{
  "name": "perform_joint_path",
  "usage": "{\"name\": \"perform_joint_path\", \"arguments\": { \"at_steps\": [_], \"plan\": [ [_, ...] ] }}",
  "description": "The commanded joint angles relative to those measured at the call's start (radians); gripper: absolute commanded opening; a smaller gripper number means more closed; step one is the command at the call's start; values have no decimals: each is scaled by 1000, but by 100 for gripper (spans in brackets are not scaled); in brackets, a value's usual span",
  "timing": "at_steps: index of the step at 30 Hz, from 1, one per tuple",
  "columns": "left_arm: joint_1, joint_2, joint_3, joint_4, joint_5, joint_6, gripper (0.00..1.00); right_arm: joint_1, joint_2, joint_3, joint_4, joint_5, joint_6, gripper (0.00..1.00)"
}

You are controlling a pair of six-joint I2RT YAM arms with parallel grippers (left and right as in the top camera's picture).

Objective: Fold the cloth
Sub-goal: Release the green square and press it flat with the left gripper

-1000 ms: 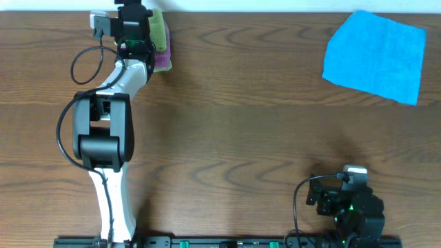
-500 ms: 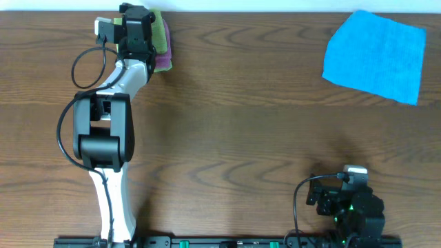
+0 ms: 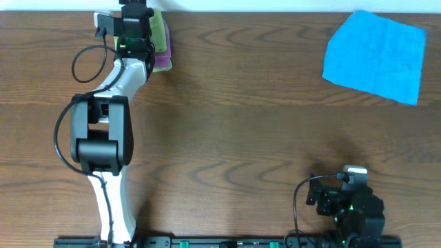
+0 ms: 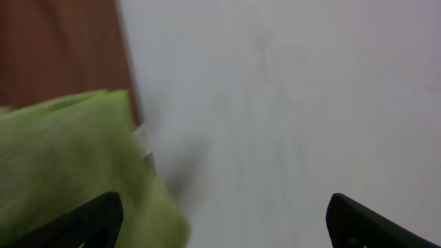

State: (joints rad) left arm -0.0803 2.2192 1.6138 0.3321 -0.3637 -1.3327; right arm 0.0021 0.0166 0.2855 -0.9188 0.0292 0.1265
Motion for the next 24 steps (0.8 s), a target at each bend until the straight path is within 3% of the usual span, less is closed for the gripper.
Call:
{"name": "perform_joint_path", "arguments": {
  "at_steps": [1,6,15,20,24],
  "plan": [
    [-20,-89,6,-94,29,-19,95,-5,-8,-6,-2,-4,15,99],
    [-45,-177,6,-334,24,-43,95,-5,-8,-6,-2,-4,15,99],
    [-45,-229,6,-746,50,-249,95,-5,-8,-6,-2,-4,15,99],
    [-42,-229,6,-879,58,-326,95,-5,-8,-6,-2,-4,15,99],
    [-26,-229,6,-895,22,-332,95,-5,-8,-6,-2,-4,15,99]
  ]
}}
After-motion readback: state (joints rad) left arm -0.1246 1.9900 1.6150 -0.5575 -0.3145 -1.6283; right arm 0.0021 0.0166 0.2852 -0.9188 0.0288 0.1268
